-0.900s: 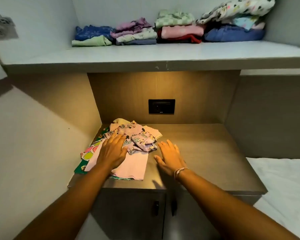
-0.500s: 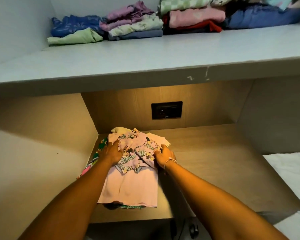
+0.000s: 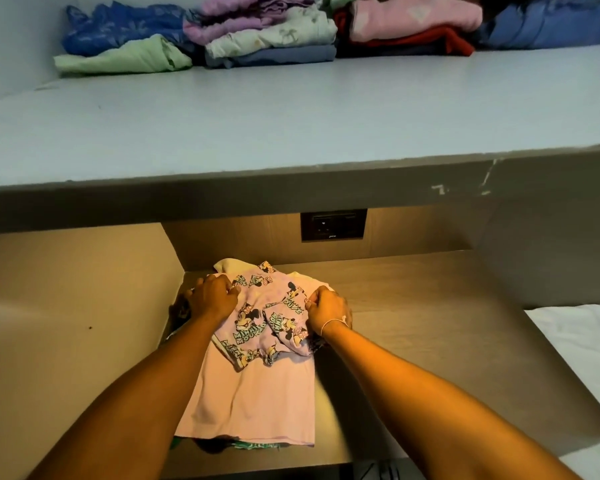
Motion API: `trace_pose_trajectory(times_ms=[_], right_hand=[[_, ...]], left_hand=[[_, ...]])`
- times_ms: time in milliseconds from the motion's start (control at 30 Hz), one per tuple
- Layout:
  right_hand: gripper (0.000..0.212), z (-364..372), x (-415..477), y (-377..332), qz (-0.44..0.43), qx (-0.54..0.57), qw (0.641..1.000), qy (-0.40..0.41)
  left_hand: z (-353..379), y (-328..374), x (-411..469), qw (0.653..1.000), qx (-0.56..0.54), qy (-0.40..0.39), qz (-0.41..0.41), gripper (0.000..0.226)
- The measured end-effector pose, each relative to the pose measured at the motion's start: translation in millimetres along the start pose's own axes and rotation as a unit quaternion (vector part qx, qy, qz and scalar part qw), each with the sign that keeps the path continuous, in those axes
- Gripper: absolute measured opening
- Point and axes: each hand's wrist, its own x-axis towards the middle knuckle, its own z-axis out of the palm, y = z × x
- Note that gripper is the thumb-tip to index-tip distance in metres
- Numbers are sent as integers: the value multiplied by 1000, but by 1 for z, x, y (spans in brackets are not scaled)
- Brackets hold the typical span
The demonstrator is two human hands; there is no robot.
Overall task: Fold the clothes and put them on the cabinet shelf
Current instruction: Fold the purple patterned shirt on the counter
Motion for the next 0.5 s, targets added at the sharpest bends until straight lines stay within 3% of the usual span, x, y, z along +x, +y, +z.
trace_pose_trajectory(times_ms=[167, 300, 400, 500], right_hand=[[7, -15, -16, 4, -84, 45, 995, 26], [8, -61, -47, 8, -96, 253, 963, 6], [9, -113, -68, 19, -62, 398, 915, -8], [16, -154, -86, 53, 55, 593, 800, -74]], left_hand=[[-24, 2, -3, 988, -120, 92, 44, 16], [-62, 18, -21, 964, -180, 174, 89, 15], [-97, 64, -28, 942, -227, 199, 144, 15], [-112, 149, -26, 936, -275, 138, 170, 26]])
